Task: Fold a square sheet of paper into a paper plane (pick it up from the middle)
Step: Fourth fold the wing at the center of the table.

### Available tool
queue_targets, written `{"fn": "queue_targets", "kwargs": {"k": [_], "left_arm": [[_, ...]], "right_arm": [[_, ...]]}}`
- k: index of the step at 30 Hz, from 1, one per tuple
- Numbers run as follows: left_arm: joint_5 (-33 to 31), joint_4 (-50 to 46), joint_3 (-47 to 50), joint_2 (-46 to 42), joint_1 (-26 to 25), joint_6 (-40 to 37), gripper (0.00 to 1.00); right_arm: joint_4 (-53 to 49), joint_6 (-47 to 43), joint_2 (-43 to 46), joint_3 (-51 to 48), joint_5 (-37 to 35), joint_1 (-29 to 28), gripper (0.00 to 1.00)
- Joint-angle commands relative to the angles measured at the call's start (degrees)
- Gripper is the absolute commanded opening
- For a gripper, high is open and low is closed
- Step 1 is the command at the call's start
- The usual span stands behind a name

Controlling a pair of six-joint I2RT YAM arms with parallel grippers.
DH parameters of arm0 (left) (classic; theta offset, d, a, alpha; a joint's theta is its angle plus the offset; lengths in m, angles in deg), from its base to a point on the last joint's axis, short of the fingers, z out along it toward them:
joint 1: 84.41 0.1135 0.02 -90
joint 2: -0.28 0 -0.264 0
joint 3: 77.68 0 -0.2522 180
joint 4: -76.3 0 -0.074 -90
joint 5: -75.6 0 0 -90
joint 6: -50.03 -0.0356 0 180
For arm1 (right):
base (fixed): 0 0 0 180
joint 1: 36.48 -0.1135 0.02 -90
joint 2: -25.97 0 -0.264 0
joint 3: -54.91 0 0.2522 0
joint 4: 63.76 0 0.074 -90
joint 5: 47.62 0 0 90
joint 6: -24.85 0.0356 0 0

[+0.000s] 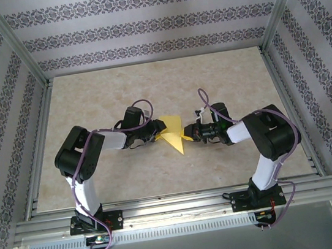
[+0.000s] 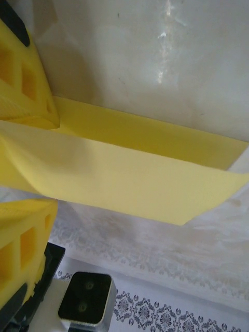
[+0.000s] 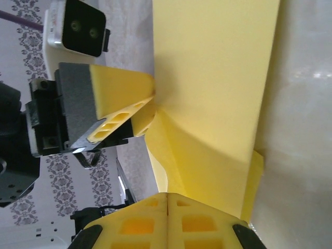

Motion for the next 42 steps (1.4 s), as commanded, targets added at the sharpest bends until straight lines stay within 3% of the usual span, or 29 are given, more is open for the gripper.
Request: {"fn": "queue_targets", "kwargs": {"k": [1, 6, 11, 14, 19, 24, 32, 37, 40, 42], "left_arm": [[1.77, 4.01, -1.22, 0.90, 0.71, 0.13, 0.41], [2.27, 3.96, -1.95, 1.54, 0.81, -0.04, 0.32], [1.45, 2.75, -2.46, 1.07, 0.80, -0.58, 0.16], [0.20, 1.26, -2.34, -0.22, 0.85, -1.21, 0.16], [1.27, -1.90, -4.02, -0.49, 0.87, -3.45, 0.28], [2.33, -3.53, -6.00, 0.71, 0.85, -4.81, 0.31], [1.80, -4.69, -6.77, 1.19, 0.88, -5.09, 0.17], [0.41, -6.34, -6.50, 0.58, 0.95, -6.29, 0.00], [-2.47, -5.86, -5.05, -1.17, 0.72, -5.14, 0.00], [-6.48, -6.79, -3.45, -3.61, 0.37, -4.29, 0.00]], "right_arm": [[0.63, -1.50, -1.07, -0.81, -0.47, 0.50, 0.06], [-0.16, -1.99, -1.33, -0.49, -0.64, 0.52, 0.07], [-1.56, -2.84, -1.04, -0.50, -1.32, 0.60, 0.08], [-4.18, -4.28, -0.18, -0.37, -2.58, 0.60, 0.10], [-5.19, -4.88, 0.28, -0.19, -2.90, 0.36, 0.11], [-5.27, -4.94, 0.19, -0.06, -3.03, 0.30, 0.09], [-7.11, -5.88, 0.81, -0.04, -3.57, 0.34, 0.07], [-7.33, -5.69, 1.48, 0.11, -3.39, 0.34, 0.10], [-10.84, -7.11, 4.19, 0.33, -5.07, 0.25, 0.21], [-22.02, -12.90, 8.64, 1.90, -11.13, -0.19, 0.25]]}}
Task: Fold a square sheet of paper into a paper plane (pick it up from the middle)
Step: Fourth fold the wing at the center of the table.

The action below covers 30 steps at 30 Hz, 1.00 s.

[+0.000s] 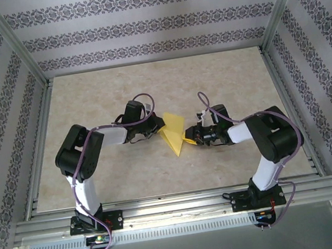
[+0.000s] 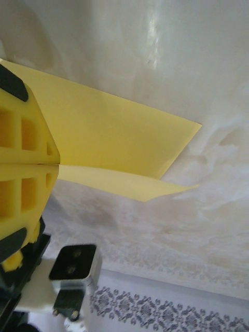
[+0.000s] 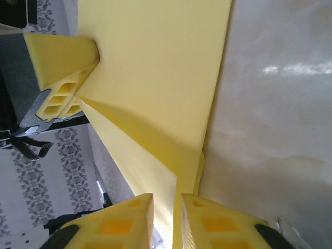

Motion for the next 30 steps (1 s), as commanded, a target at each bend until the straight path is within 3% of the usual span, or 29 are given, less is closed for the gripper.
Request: {"fn": "queue_targets", "kwargs": {"k": [1, 4, 11, 20, 30], "left_arm": [[-7.02, -2.54, 2.57, -5.22, -0.35, 0.68, 0.00], [-13.32, -3.64, 5.41, -8.95, -1.78, 3.02, 0.00], [-23.44, -7.02, 8.51, -13.37, -5.50, 8.94, 0.00], [-28.99, -7.29, 11.36, -16.63, -7.73, 14.12, 0.00], [-28.02, -6.69, 11.47, -17.27, -7.97, 14.27, 0.00]], "right_arm": [[-17.92, -10.61, 8.06, 3.17, -11.26, -1.12, 0.28], [-27.85, -18.87, 16.66, 4.36, -28.97, -6.09, 0.35], [-22.71, -34.47, 23.67, 1.74, -52.82, -24.58, 0.39], [-3.17, -42.62, 16.13, -2.40, -62.50, -39.40, 0.39], [7.25, -52.15, 6.29, -2.66, -70.88, -43.47, 0.38]]}}
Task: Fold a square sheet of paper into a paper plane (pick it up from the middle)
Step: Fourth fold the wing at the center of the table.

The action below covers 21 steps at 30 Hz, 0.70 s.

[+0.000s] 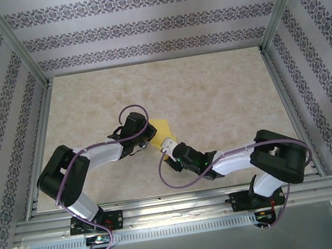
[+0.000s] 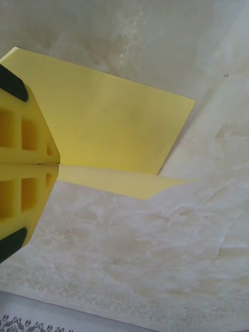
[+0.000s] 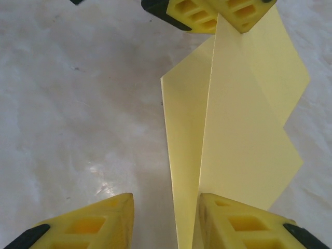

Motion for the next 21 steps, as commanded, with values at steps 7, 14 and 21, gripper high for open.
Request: {"fn": "queue_targets", "kwargs": {"k": [7, 14, 21], "left_arm": [[-0.32, -0.74, -0.02, -1.25, -0.65, 0.18, 0.00], [0.43, -0.39, -0.24, -0.57, -0.65, 0.25, 0.00], [0.56, -0.44, -0.24, -0.55, -0.65, 0.25, 0.00]], "right_arm": [[9.27, -5.11, -5.08, 0.21, -6.38, 0.90, 0.35], [9.92, -5.65, -6.27, 1.50, -7.58, 1.63, 0.34], [10.33, -5.88, -7.33, 1.54, -7.00, 1.97, 0.29]]}}
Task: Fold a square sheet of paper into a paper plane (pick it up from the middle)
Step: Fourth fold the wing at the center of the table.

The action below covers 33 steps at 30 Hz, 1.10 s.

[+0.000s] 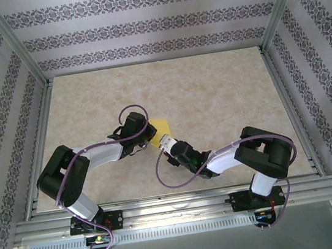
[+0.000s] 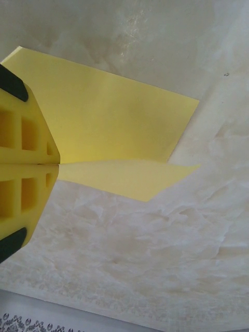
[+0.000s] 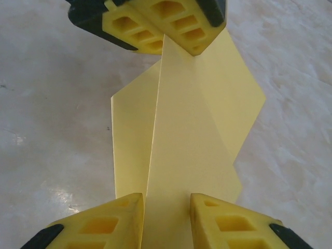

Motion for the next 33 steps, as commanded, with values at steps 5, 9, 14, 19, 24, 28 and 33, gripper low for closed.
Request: {"fn": "queue_targets", "kwargs": {"k": [5, 9, 14, 19, 24, 28, 33], "left_arm": [[0.45, -0.69, -0.44, -0.53, -0.65, -0.11, 0.00], [0.70, -0.66, -0.58, -0.44, -0.71, -0.16, 0.00], [0.88, -0.88, -0.79, -0.36, -0.67, -0.29, 0.00], [1.76, -0.88, -1.03, 0.00, -0.69, -0.17, 0.00], [1.77, -0.48, -0.72, -0.07, -0.65, -0.08, 0.00], [1.68, -0.18, -0.64, -0.09, -0.69, 0.04, 0.00], [1.25, -0.40, -0.71, -0.59, -0.57, -0.56, 0.21]], "right_arm": [[1.19, -0.34, -0.19, -0.09, -0.82, 0.40, 0.21], [0.93, -0.49, 0.07, -0.10, -0.63, 0.49, 0.18], [0.42, -1.04, -0.27, 0.34, -1.36, 0.58, 0.13], [0.16, -1.01, -0.80, 0.86, -1.29, 0.93, 0.15], [0.62, -0.98, -0.68, 0.87, -0.90, 1.02, 0.12], [0.42, -0.99, -0.33, 0.88, -0.22, 1.10, 0.07], [1.21, -0.36, 0.72, -0.24, 2.17, 1.87, 0.00]]}}
